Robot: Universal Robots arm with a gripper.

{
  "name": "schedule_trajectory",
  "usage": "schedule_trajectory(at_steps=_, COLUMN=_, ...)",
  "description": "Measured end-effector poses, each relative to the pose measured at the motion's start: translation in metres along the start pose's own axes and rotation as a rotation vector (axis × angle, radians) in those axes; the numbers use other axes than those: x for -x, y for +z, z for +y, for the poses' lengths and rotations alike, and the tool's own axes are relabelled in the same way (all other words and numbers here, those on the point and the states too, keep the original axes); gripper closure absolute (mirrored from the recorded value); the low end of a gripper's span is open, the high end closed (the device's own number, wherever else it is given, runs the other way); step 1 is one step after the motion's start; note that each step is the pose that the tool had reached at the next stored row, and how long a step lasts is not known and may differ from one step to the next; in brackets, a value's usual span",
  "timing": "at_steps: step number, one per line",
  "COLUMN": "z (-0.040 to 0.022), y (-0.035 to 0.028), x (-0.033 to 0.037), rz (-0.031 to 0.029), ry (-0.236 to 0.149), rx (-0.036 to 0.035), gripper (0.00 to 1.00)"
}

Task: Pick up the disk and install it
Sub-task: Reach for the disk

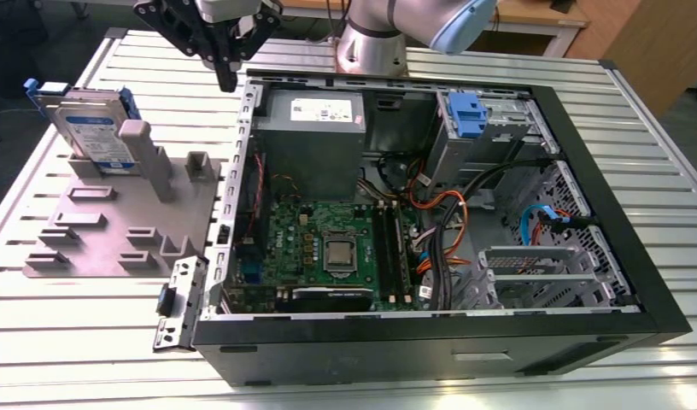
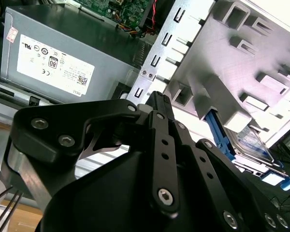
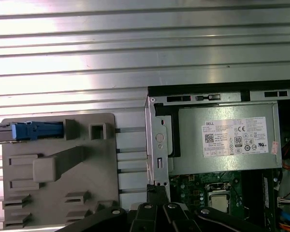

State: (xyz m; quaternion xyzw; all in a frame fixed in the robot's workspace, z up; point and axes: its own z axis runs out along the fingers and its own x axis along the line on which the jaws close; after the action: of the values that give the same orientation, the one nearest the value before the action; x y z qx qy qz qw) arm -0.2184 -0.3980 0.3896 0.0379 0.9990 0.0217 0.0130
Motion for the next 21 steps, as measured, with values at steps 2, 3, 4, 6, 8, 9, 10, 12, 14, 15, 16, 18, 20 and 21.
schedule_trajectory(at_steps=2, z=0.0008, y=0.0000, x=-0.0015, rz=0.0000, ry=0.000, rx=0.0000, gripper=0.89)
schedule_trajectory(at_steps=3, z=0.0014, y=0.0000, x=-0.0024, rz=-0.0001, ry=0.000, rx=0.0000, gripper=0.89)
schedule_trajectory(at_steps=4, z=0.0018, y=0.0000, x=-0.0035, rz=-0.0001, ry=0.000, rx=0.0000, gripper=0.89)
schedule_trajectory(at_steps=6, z=0.0026, y=0.0000, x=-0.0061, rz=-0.0001, ry=0.000, rx=0.0000, gripper=0.89)
schedule_trajectory(at_steps=8, z=0.0032, y=0.0000, x=-0.0095, rz=0.0000, ry=0.000, rx=0.0000, gripper=0.89)
schedule_trajectory(at_steps=9, z=0.0035, y=0.0000, x=-0.0113, rz=0.0000, ry=0.000, rx=0.0000, gripper=0.89)
schedule_trajectory(at_steps=10, z=0.0037, y=0.0000, x=-0.0131, rz=-0.0001, ry=0.000, rx=0.0000, gripper=0.89)
schedule_trajectory(at_steps=12, z=0.0042, y=0.0000, x=-0.0164, rz=0.0000, ry=0.000, rx=0.0000, gripper=0.89)
schedule_trajectory(at_steps=14, z=0.0047, y=0.0001, x=-0.0193, rz=0.0000, ry=0.000, rx=0.0000, gripper=0.89)
schedule_trajectory(at_steps=15, z=0.0049, y=0.0001, x=-0.0207, rz=-0.0001, ry=0.000, rx=0.0000, gripper=0.89)
schedule_trajectory(at_steps=16, z=0.0051, y=0.0002, x=-0.0221, rz=0.0000, ry=0.000, rx=0.0000, gripper=0.89)
schedule_trajectory(at_steps=18, z=0.0057, y=0.0002, x=-0.0247, rz=-0.0001, ry=0.000, rx=0.0001, gripper=0.89)
schedule_trajectory(at_steps=20, z=0.0064, y=0.0002, x=-0.0267, rz=0.0000, ry=0.000, rx=-0.0001, gripper=0.89)
schedule_trajectory(at_steps=21, z=0.0068, y=0.0002, x=-0.0276, rz=0.0000, ry=0.000, rx=-0.0001, gripper=0.89)
